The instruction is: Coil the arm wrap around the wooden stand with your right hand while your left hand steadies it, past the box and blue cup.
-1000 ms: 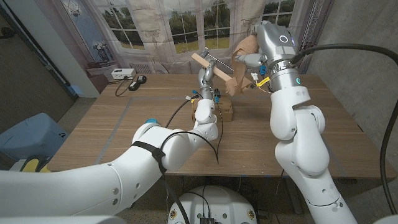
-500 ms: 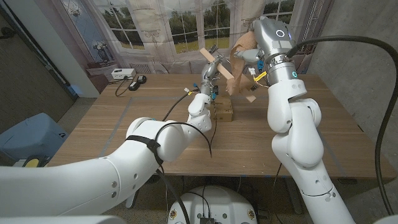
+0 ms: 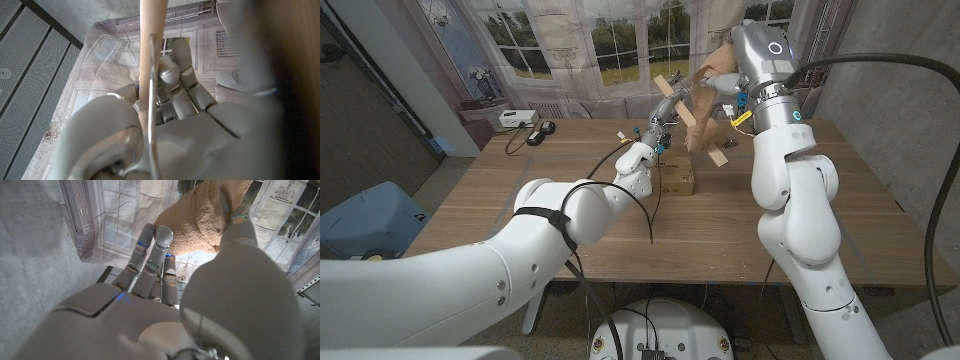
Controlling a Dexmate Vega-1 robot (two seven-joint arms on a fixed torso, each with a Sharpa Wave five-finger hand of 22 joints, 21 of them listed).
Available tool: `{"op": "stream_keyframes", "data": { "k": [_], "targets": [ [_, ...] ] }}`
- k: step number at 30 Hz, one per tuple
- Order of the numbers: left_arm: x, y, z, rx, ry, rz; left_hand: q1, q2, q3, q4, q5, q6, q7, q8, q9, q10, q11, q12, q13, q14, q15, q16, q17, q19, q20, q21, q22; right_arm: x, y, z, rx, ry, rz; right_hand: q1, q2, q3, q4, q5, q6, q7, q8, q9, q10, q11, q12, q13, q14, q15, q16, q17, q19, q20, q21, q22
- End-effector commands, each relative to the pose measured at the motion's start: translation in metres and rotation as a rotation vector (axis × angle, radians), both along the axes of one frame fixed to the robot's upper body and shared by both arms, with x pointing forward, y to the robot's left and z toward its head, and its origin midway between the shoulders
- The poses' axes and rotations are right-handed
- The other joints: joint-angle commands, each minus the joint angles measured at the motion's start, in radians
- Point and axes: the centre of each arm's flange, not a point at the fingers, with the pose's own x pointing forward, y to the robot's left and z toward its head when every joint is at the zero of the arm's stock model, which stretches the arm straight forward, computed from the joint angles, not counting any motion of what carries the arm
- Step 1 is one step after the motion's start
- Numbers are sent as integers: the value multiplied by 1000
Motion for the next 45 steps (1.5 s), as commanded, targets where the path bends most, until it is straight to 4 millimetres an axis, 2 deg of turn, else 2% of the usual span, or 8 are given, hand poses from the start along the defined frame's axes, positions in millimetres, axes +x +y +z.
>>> {"op": "stream_keyframes", "data": {
  "k": [1, 14, 27, 30, 45],
  "targets": [
    [-2, 2, 5, 2, -14, -80, 4, 17, 85, 77, -3, 15, 10, 6, 1, 28, -19, 125, 134, 7, -2, 0, 5, 6, -92, 9, 4, 5, -28, 1, 85, -136, -50, 330, 335, -6, 1, 8, 298, -214, 5, 6, 383, -237, 2, 7, 1, -57, -2, 3, -2, -117, 6, 2],
    [-8, -2, 3, -37, -33, -169, 6, 17, 84, 75, -4, 16, 10, 11, -1, 29, -19, 124, 135, 9, -2, 1, 5, 8, -93, 7, 1, 34, -49, 13, 161, -82, -23, 327, 334, -12, 4, 10, 296, -217, 2, 7, 378, -240, -5, 7, -8, -57, -9, 3, -8, -123, 4, 2],
    [-9, 1, 4, -65, -25, -240, 8, 17, 83, 74, -5, 14, 8, 15, -5, 29, -19, 124, 135, 10, -2, 2, 5, 6, -92, 10, 7, 76, -75, 34, 258, 68, -17, 329, 335, -16, 5, 14, 289, -223, -2, 7, 370, -243, -9, 14, -12, -58, -15, 2, -17, -125, 0, 1],
    [-8, 2, 3, -74, -15, -246, 9, 17, 83, 74, -5, 15, 9, 15, -8, 30, -20, 124, 135, 10, -2, 2, 5, 8, -92, 8, 3, 89, -86, 36, 298, 120, -29, 329, 335, -17, 6, 14, 290, -223, -2, 6, 367, -244, -10, 16, -13, -57, -16, 2, -17, -126, 0, 1],
    [-5, 5, 4, -115, 9, -253, 10, 16, 82, 74, -6, 14, 9, 19, -10, 31, -17, 124, 135, 9, -2, 2, 5, 8, -92, 8, 4, 122, -118, 27, 417, 335, -58, 333, 337, -22, 6, 18, 293, -217, -3, 5, 372, -237, -15, 17, -15, -58, -24, 2, -17, -125, 0, 1]
  ]
}}
